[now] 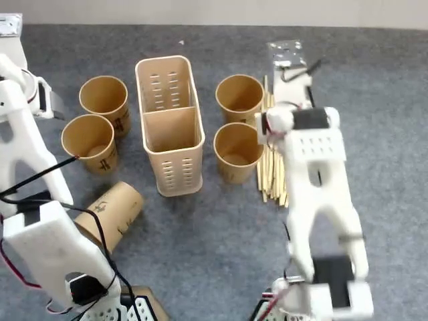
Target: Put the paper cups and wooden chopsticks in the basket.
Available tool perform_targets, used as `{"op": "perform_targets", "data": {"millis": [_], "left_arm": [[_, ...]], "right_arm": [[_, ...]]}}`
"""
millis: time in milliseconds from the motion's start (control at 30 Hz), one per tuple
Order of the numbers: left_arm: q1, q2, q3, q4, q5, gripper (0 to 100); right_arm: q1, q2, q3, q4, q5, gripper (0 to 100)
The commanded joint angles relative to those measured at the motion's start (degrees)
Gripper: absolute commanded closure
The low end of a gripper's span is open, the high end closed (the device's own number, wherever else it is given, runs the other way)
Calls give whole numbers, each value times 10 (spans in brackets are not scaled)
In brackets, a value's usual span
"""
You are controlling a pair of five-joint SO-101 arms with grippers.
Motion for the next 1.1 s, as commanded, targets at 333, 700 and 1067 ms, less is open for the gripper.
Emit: {"op": "perform_targets", "data": {"millis": [333,700,1067], "left_arm": [[12,74,-21,4,3,761],[21,153,-22,-11,-18,761],[21,155,-18,-12,-23,762]], "right_arm": [[-32,67,-58,2,-9,834],[-44,66,-58,7,-7,834],[-17,63,-65,20,-6,834]]}}
